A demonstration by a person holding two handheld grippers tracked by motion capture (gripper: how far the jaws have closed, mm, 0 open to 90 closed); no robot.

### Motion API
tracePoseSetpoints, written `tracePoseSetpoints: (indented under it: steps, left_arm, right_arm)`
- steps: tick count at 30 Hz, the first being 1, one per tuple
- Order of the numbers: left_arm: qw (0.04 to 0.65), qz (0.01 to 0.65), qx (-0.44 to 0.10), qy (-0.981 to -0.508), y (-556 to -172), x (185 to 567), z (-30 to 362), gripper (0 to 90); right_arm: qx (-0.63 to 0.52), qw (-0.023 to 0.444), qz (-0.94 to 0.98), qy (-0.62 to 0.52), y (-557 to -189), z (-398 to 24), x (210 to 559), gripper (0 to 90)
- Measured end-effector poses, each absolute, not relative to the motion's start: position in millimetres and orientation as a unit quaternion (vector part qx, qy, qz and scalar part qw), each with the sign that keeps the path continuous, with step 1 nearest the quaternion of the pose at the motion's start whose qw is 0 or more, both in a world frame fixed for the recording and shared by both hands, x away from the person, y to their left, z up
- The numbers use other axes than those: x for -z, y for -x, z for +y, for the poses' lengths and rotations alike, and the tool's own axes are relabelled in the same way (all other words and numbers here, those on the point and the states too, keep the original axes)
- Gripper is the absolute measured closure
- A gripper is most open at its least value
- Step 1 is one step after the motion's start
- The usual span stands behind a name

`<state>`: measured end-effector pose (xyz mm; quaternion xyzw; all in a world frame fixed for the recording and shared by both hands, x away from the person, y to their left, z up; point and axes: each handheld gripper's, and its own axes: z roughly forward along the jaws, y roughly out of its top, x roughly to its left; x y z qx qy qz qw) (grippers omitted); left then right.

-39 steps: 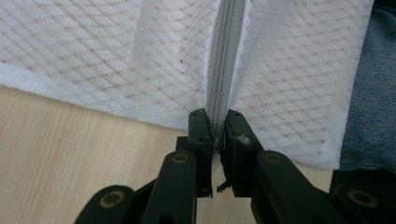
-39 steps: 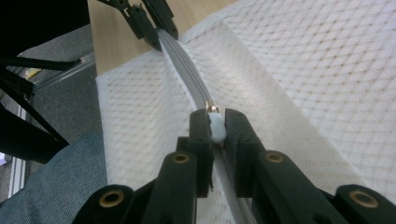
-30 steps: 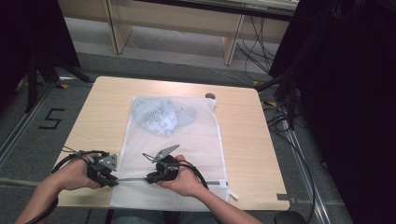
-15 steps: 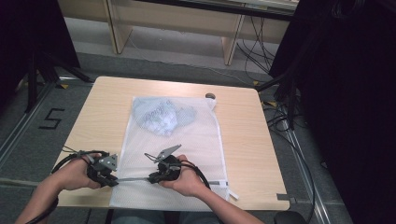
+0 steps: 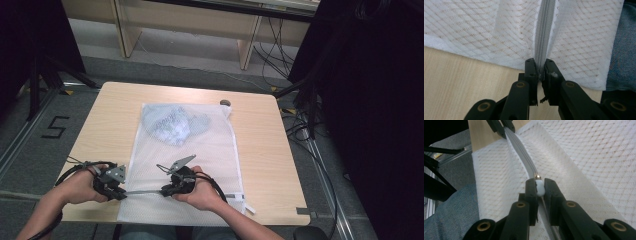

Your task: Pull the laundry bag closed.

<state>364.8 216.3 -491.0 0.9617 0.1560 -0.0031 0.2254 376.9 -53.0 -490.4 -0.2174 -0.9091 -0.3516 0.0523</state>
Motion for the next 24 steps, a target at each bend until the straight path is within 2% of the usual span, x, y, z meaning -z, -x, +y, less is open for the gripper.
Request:
tracePoseSetpoints:
  steps: [24]
  left_arm:
    - [0.225, 0.156, 0.003, -0.962, -364.7, 491.0, 216.2, 82.2]
  right_arm:
    - [0.355, 0.045, -0.911, 0.206, -378.8, -60.1, 491.4, 82.5]
